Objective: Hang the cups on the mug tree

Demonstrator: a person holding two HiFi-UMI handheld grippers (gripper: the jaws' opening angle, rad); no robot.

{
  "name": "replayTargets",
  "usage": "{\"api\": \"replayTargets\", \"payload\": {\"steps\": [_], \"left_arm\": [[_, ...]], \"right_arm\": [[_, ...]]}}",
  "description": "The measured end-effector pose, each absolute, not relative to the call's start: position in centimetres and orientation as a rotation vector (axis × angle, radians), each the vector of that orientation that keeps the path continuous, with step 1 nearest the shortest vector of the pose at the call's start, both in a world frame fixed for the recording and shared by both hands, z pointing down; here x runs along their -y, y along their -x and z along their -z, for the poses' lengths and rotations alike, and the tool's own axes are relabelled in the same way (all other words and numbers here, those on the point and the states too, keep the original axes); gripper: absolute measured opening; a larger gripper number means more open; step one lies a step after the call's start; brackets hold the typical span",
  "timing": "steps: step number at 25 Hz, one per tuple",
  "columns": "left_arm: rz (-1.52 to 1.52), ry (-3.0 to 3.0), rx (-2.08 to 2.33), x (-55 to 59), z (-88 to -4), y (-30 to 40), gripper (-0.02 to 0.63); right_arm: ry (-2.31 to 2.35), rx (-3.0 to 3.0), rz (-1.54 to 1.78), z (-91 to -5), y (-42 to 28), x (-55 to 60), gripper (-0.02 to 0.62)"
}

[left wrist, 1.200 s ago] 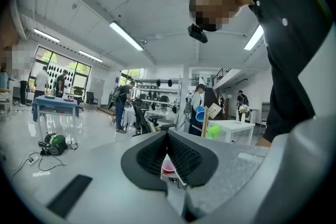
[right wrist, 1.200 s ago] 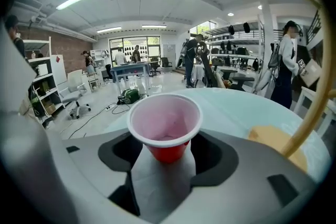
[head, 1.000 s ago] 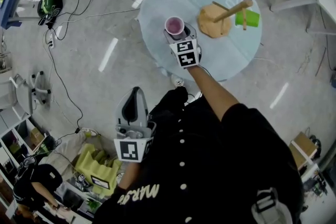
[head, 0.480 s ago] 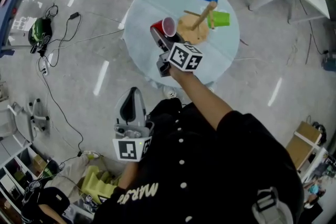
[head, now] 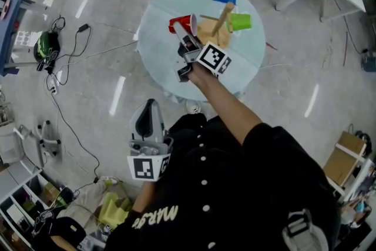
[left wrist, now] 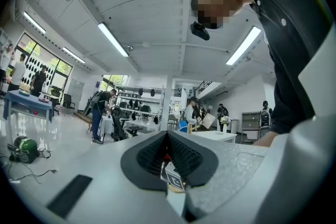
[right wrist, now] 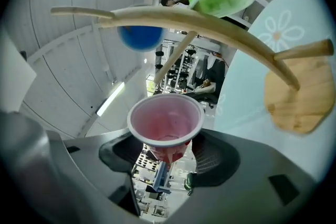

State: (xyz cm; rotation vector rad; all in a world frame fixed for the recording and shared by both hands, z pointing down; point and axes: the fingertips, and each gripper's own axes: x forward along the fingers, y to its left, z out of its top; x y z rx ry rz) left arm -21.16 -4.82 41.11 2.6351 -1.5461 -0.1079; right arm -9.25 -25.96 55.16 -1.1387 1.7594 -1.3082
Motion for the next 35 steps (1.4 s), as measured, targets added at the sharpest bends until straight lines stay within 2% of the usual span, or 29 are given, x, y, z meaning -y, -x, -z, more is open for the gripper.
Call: {"api": "replayTargets", "payload": {"steps": [3, 6, 10, 35], "left_arm": [[0.183, -2.648, 1.553, 5.0, -40.3, 21.2, -0.004], [0.105, -2.641, 1.528, 4.7, -41.4, 20.9, -0.003], [0.169, -2.656, 1.529, 5.1, -40.4, 20.3, -0.004], [0.066, -2.671, 1.445, 5.0, -41.6, 16.6, -0.003]], "right_arm": [[1.103, -1.732, 1.275, -54.3, 8.6, 26.0, 0.278], [1.116, -1.689, 1.253, -54.6, 6.9, 26.2, 0.276], [1.062, -1.609, 1.256, -54.6, 5.6, 26.4, 0.278], [0.771, -1.322, 1.281, -54.6, 1.1, 25.3, 0.282]]}}
